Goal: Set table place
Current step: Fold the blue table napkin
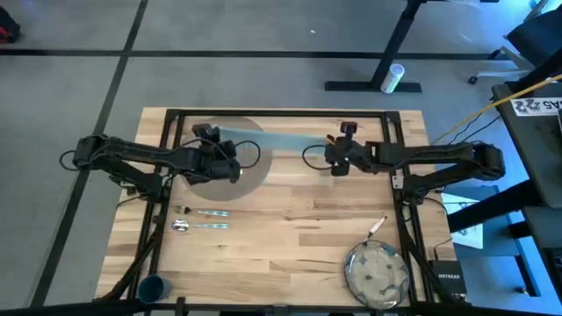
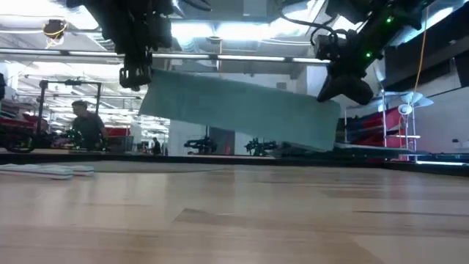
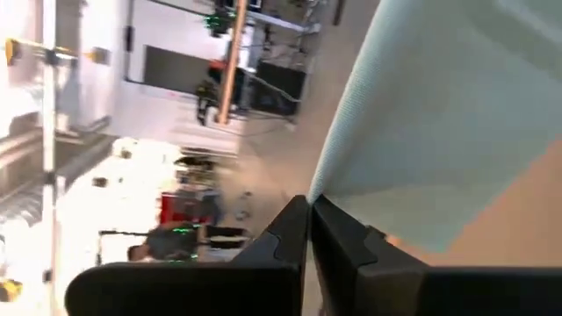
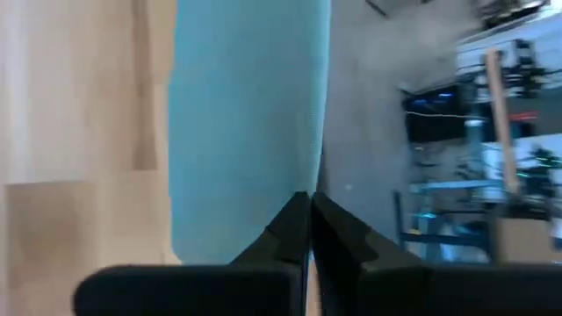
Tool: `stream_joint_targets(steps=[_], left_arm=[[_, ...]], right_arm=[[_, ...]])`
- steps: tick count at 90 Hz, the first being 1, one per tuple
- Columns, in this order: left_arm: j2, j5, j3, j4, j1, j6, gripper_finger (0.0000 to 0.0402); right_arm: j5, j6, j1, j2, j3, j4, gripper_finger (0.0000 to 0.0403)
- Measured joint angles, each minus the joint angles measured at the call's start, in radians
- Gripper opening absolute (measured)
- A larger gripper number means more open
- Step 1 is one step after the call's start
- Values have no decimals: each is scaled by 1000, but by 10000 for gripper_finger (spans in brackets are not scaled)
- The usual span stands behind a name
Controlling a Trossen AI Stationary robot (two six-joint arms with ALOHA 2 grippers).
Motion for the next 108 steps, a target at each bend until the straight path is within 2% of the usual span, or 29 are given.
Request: stream_joint_targets(steps=[33, 56, 64, 78, 85, 93, 103, 108], left_arm=[[61, -147, -81, 22, 3, 222, 0], [116, -158, -162, 22, 3, 311, 0], [120, -157, -181, 23, 3, 307, 0], [120, -152, -184, 34, 3, 305, 0], [120, -151, -184, 57, 3, 310, 0], [120, -145, -184, 77, 3, 310, 0], [120, -130, -184, 91, 5, 311, 0], [120, -123, -184, 101, 5, 310, 0]], right_arm=[[335, -153, 168, 9, 0, -7, 0], [551, -177, 234, 69, 0, -23, 0], [560, -177, 240, 99, 0, -37, 0], [510, -174, 239, 137, 0, -27, 0], [435, -146, 237, 138, 0, -17, 0], [230, -75, 233, 138, 0, 34, 0], [-139, 14, 189, 141, 0, 140, 3], [-247, 19, 169, 158, 0, 195, 11]])
